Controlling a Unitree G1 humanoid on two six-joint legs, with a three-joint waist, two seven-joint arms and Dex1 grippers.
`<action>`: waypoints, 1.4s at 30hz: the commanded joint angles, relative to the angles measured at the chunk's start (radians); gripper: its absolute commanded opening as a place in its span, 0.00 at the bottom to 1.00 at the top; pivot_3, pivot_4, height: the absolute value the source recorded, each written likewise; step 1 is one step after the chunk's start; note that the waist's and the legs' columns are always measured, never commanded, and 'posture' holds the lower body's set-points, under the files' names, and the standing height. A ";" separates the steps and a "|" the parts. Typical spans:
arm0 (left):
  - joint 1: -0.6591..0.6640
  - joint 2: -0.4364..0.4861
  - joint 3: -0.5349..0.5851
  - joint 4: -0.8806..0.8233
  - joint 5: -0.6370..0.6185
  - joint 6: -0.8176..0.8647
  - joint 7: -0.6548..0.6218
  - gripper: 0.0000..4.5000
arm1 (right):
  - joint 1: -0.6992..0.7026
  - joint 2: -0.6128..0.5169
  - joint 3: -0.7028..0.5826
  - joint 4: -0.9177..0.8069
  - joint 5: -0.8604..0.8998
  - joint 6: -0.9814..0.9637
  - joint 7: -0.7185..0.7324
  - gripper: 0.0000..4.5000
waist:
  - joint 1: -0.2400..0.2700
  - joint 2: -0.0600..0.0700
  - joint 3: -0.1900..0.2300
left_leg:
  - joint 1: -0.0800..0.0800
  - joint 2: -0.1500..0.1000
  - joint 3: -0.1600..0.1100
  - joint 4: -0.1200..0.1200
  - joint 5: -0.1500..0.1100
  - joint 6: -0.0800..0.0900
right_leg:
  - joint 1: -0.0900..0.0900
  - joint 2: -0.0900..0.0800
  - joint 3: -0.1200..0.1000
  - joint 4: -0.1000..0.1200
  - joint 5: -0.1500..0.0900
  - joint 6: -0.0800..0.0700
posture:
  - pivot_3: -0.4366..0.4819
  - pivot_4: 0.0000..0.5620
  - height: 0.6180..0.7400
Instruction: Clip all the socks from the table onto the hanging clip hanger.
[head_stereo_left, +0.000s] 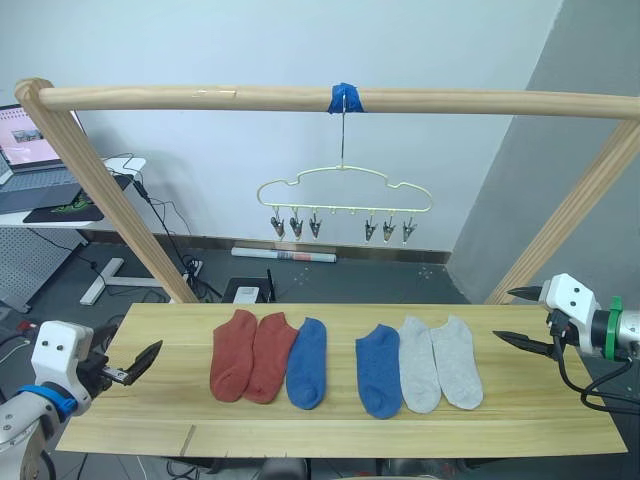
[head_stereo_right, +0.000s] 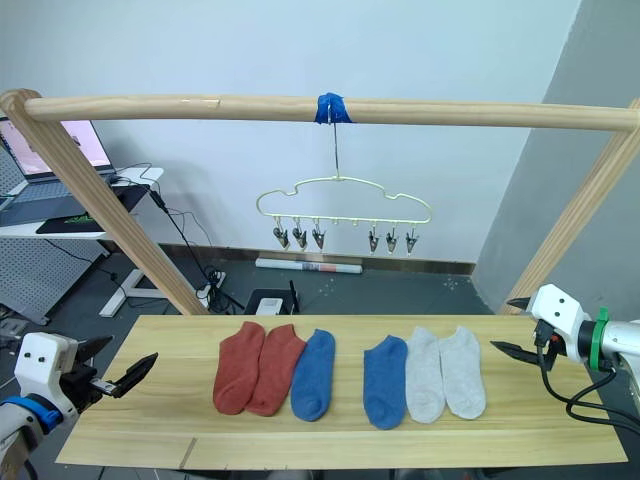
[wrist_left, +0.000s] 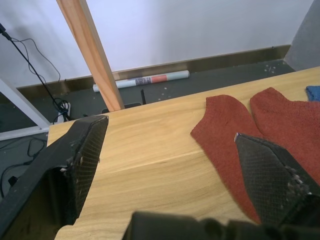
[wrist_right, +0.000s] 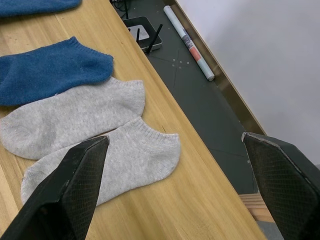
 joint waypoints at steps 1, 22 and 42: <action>-0.001 0.022 0.040 -0.008 -0.028 0.014 -0.019 1.00 | -0.005 -0.015 -0.018 0.006 -0.001 -0.028 0.008 0.99 | 0.000 0.000 0.000 | 0.000 0.000 0.000 0.000 0.000 0.000 | 0.000 0.000 0.000 0.000 0.000 0.000 | 0.43 0.04 1.00; -0.012 0.001 0.045 0.017 -0.072 -0.116 -0.098 1.00 | -0.020 0.015 -0.008 0.149 -0.019 -0.179 0.017 0.99 | -0.001 0.000 -0.001 | 0.001 0.000 0.001 0.000 0.000 0.000 | 0.000 0.000 0.001 0.000 0.000 -0.001 | 0.42 0.04 1.00; -0.308 -0.358 -0.232 -0.324 0.009 0.041 0.339 1.00 | -0.017 0.095 -0.011 -0.539 0.233 0.257 -0.130 0.99 | -0.012 -0.003 0.034 | 0.000 -0.001 -0.002 0.002 0.000 0.000 | 0.003 0.000 0.000 -0.002 0.003 0.006 | 0.30 0.25 1.00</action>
